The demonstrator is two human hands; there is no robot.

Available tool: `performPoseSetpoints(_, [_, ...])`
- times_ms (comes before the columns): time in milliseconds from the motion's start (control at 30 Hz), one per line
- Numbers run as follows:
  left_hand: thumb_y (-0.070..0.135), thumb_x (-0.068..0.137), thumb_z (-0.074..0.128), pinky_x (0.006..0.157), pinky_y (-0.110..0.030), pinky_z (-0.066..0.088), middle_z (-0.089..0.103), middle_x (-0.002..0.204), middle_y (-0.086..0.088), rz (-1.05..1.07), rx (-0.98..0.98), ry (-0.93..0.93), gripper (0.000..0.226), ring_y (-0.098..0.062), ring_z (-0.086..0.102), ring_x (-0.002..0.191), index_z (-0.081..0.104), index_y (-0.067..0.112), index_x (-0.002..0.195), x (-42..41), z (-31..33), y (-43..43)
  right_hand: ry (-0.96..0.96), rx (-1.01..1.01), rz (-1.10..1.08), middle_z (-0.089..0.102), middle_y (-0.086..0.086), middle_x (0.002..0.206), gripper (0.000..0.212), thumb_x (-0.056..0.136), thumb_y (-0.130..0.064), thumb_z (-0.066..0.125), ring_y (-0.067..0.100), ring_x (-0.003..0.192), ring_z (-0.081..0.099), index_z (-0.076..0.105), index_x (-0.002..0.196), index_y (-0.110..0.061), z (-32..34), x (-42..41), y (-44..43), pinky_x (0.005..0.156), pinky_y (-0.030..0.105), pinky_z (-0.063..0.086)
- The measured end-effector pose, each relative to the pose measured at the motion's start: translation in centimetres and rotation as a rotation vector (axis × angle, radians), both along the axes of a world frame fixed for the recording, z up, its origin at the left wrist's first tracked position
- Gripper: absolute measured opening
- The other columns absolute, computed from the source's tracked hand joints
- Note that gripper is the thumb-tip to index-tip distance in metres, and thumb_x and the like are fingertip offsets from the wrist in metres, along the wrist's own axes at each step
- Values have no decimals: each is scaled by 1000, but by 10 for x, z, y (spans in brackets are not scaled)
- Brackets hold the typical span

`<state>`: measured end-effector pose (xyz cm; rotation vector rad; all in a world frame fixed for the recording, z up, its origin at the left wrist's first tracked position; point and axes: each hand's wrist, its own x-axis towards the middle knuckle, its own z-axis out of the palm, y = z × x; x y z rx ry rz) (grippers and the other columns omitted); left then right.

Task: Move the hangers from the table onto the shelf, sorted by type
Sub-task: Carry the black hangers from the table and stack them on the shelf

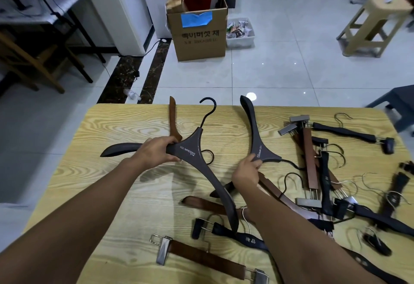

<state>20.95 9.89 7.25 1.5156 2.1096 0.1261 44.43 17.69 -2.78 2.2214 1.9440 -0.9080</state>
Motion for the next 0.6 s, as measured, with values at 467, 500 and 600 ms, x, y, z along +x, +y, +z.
performPoseSetpoints(467, [39,72,77,82,-31,40,66,105,7,-32,80,31,46,-18,60,98,59,25,112,0,10,12,54,-12,38,44,24,134,54,91,7,44,33,120,50,26,142,6,10,-2,6,96,34,42])
performPoseSetpoints(500, [39,72,77,82,-31,40,66,105,7,-29,84,30,46,-18,60,98,59,25,112,0,11,11,10,-14,90,53,20,128,41,91,5,44,31,116,54,41,133,4,14,0,10,93,34,45])
performPoseSetpoints(600, [39,72,78,85,-33,45,66,105,6,-9,85,15,47,-18,60,97,59,25,113,0,12,6,-123,-28,201,57,12,126,37,93,-3,45,28,116,56,43,130,-4,22,8,19,89,34,46])
